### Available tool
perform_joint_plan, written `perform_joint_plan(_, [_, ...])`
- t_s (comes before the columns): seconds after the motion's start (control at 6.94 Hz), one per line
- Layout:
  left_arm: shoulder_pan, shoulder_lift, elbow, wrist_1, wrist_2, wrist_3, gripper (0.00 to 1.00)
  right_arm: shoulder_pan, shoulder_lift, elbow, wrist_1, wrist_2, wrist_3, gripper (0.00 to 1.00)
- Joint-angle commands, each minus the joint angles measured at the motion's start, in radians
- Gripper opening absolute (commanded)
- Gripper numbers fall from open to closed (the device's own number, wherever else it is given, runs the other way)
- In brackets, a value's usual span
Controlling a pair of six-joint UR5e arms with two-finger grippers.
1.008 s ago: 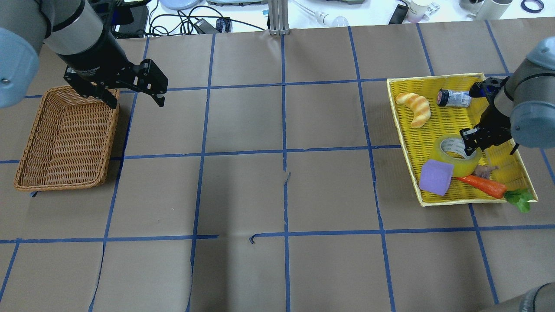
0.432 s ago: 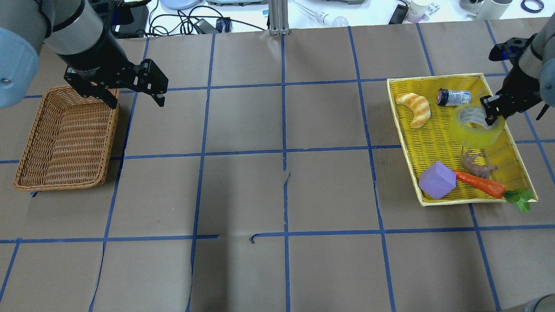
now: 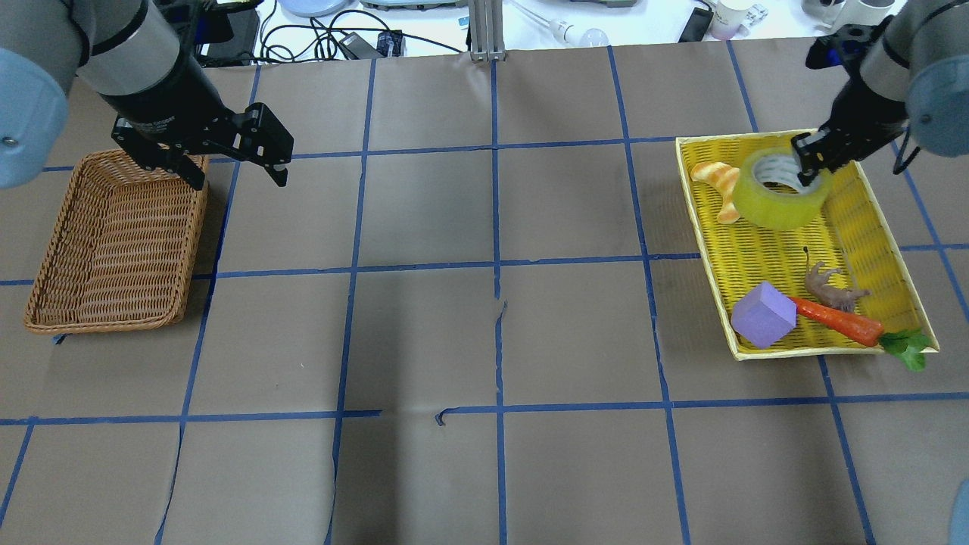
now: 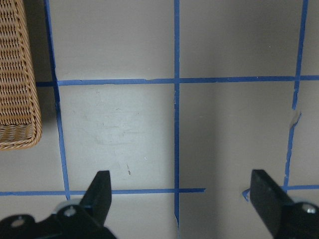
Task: Transfer tape with both arms
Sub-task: 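Close the right gripper on the tape roll rim and lift it, then carry the tape roll to the table center and set it down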
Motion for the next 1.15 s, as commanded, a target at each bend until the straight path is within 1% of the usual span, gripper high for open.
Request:
perform_joint_plan(0.0, [0.002, 0.000, 0.000, 0.000, 0.000, 0.001, 1.00, 0.196, 0.052, 0.002, -0.176, 0.025, 0.217, 0.00])
perform_joint_plan(0.14, [0.002, 0.000, 0.000, 0.000, 0.000, 0.001, 1.00, 0.266, 0.113, 0.004, -0.270, 0.051, 0.323, 0.00])
perform_joint_plan(0.29, [0.003, 0.000, 0.000, 0.000, 0.000, 0.001, 1.00, 0.335, 0.180, 0.001, -0.354, 0.051, 0.428, 0.00])
perform_joint_plan(0.43, [0.003, 0.000, 0.000, 0.000, 0.000, 0.001, 1.00, 0.389, 0.227, 0.004, -0.372, 0.037, 0.486, 0.00])
perform_joint_plan(0.58, [0.003, 0.000, 0.000, 0.000, 0.000, 0.001, 1.00, 0.425, 0.245, 0.005, -0.374, 0.034, 0.508, 0.00])
perform_joint_plan(0.86, [0.003, 0.000, -0.002, 0.002, 0.000, 0.001, 1.00, 0.442, 0.300, 0.007, -0.396, 0.049, 0.512, 0.00])
perform_joint_plan(1.01, [0.003, 0.000, -0.002, 0.000, 0.000, 0.001, 1.00, 0.451, 0.307, 0.031, -0.398, 0.048, 0.511, 0.00])
